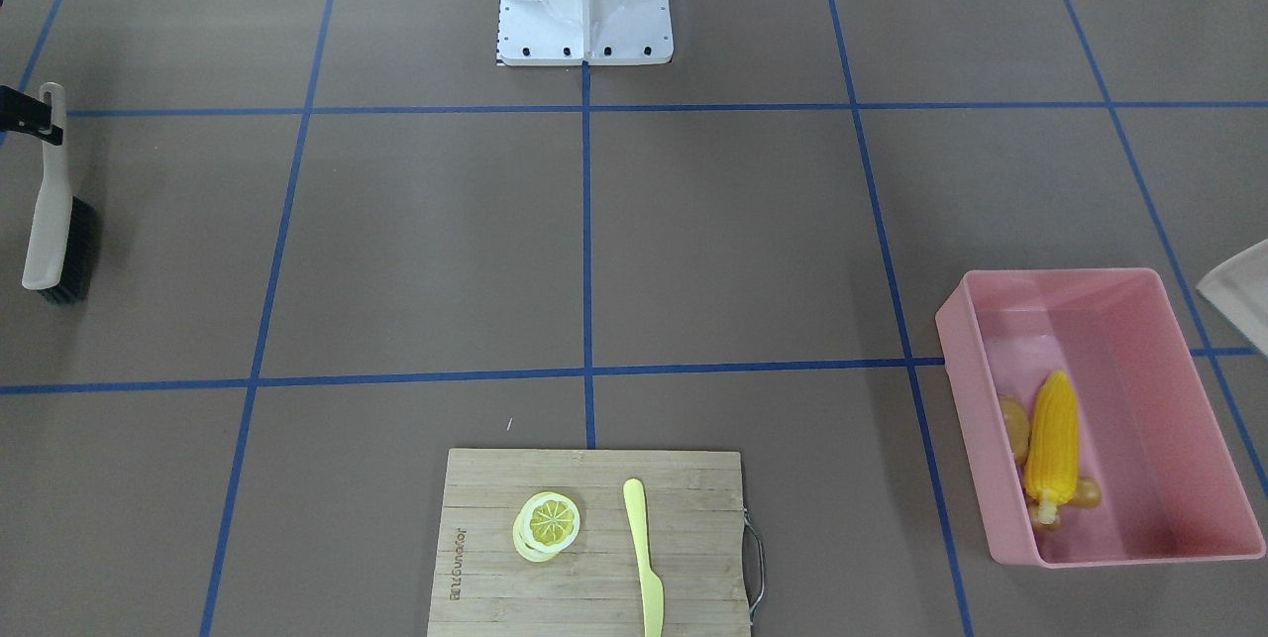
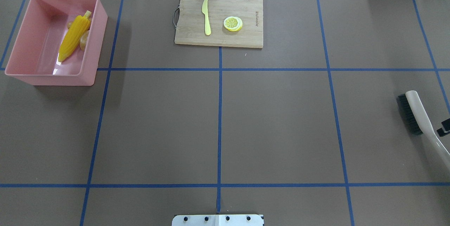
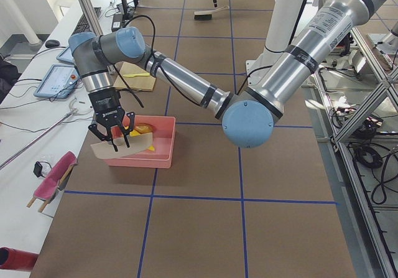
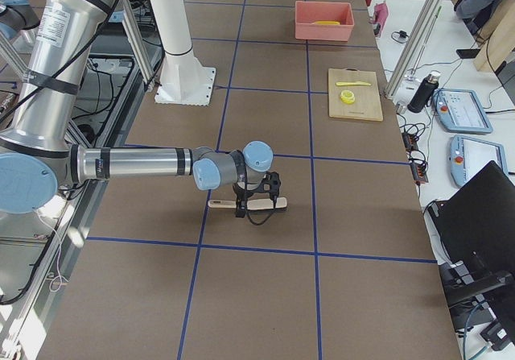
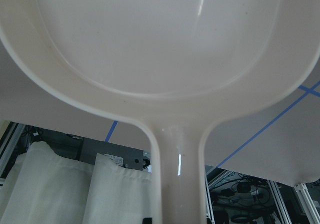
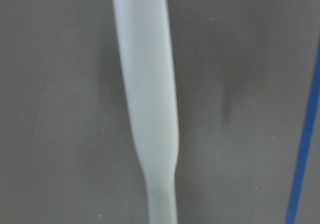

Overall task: Sweep and dump trash into bin
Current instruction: 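Tilt the dustpan with the left gripper to dump the food into the pink bin, then lower the empty dustpan back onto the table with the left gripper and release it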

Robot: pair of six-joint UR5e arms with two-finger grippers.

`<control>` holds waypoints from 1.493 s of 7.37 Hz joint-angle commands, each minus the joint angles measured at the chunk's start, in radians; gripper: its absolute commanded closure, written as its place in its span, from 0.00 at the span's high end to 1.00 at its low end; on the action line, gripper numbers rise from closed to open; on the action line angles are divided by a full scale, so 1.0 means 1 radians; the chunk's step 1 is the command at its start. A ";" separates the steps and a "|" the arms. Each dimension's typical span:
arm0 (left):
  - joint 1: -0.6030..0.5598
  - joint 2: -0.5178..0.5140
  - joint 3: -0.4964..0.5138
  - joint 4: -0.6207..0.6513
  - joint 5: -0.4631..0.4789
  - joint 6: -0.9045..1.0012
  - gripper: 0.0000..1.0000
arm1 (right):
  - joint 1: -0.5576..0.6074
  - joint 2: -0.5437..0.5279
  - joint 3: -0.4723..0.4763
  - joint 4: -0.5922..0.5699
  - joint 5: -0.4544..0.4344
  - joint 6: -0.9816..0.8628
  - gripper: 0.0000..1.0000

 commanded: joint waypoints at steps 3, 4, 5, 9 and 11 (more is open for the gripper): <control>-0.198 0.045 -0.090 -0.116 -0.248 -0.082 0.00 | 0.295 0.034 -0.010 -0.040 -0.129 -0.039 1.00; -0.199 0.043 -0.108 -0.135 -0.367 -0.208 0.00 | 0.317 0.036 -0.001 -0.117 -0.125 -0.041 1.00; -0.166 0.042 -0.125 -0.139 -0.438 -0.287 0.00 | 0.326 0.065 -0.004 -0.180 -0.125 -0.041 1.00; 0.160 0.036 -0.269 -0.204 -0.559 -0.473 0.00 | 0.351 0.246 -0.059 -0.367 -0.159 -0.174 1.00; 0.291 0.040 -0.327 -0.283 -0.626 -0.552 0.00 | 0.351 0.238 -0.086 -0.353 -0.165 -0.174 1.00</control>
